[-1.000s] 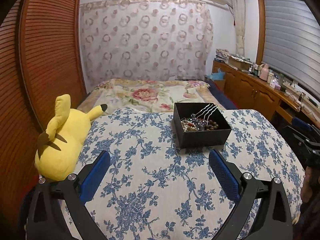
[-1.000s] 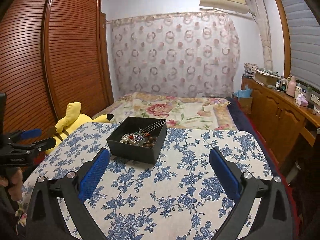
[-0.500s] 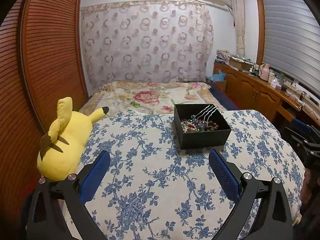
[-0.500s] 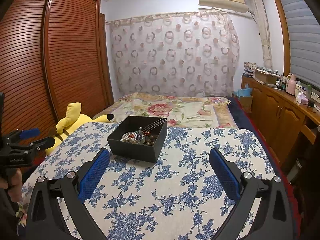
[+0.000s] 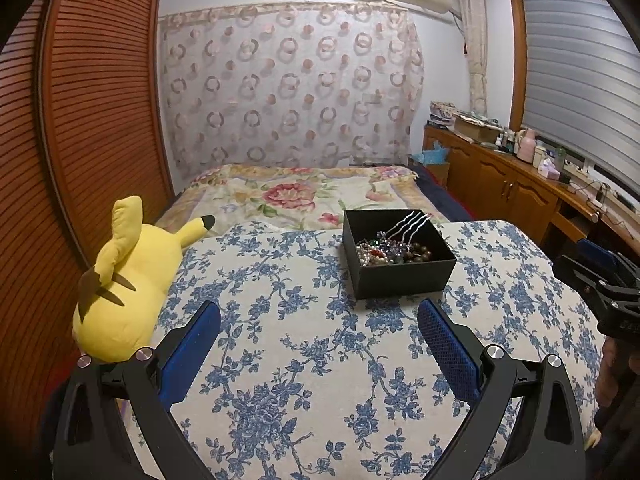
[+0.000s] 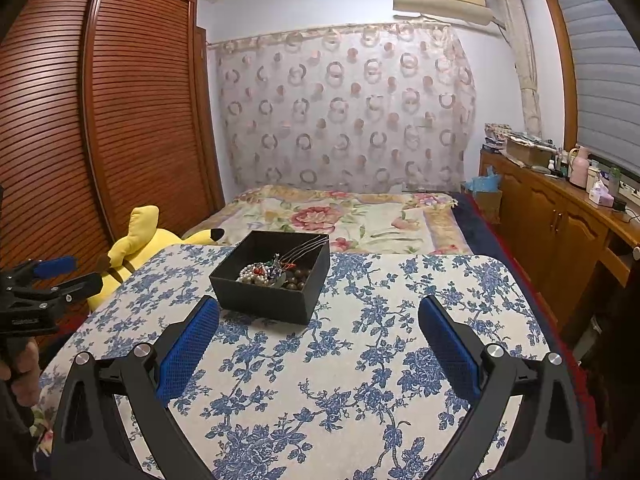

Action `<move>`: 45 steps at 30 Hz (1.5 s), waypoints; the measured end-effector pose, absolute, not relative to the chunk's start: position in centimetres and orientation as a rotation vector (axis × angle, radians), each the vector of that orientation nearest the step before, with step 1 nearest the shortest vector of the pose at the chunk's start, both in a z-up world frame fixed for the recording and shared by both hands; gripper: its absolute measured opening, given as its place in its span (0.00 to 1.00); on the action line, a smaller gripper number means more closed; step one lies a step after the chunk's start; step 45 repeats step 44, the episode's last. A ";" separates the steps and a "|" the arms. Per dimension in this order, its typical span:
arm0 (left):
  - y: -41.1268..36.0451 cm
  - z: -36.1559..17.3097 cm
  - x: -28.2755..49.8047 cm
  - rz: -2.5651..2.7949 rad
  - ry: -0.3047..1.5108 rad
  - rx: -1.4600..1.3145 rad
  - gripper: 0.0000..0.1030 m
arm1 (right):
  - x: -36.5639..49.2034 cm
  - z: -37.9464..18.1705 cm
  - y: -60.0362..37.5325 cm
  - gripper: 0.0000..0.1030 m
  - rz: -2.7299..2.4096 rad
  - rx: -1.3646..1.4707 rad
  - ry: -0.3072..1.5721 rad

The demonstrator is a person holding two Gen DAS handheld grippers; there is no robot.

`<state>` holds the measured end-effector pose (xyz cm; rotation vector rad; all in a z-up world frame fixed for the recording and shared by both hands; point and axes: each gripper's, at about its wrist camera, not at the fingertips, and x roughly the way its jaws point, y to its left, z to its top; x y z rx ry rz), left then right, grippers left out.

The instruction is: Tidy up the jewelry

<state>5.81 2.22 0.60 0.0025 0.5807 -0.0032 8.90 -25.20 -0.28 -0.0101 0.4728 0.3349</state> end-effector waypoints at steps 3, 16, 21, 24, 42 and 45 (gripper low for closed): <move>2.1 0.6 5.7 -0.005 0.579 0.003 0.92 | 8.9 -0.3 -25.2 0.97 0.335 -0.010 0.473; 1.9 1.0 5.4 -0.010 0.571 0.002 0.92 | 9.0 -0.3 -25.4 0.97 0.333 -0.008 0.472; 1.9 1.1 5.4 -0.010 0.569 0.004 0.92 | 8.9 -0.3 -25.4 0.97 0.333 -0.008 0.472; 1.9 1.2 5.4 -0.010 0.569 0.002 0.92 | 9.0 -0.3 -25.4 0.97 0.334 -0.009 0.472; 2.0 1.3 5.4 -0.010 0.570 0.000 0.92 | 9.0 -0.3 -25.5 0.97 0.334 -0.006 0.472; 2.0 1.4 5.5 -0.009 0.571 0.000 0.92 | 9.0 -0.3 -25.5 0.97 0.333 -0.006 0.472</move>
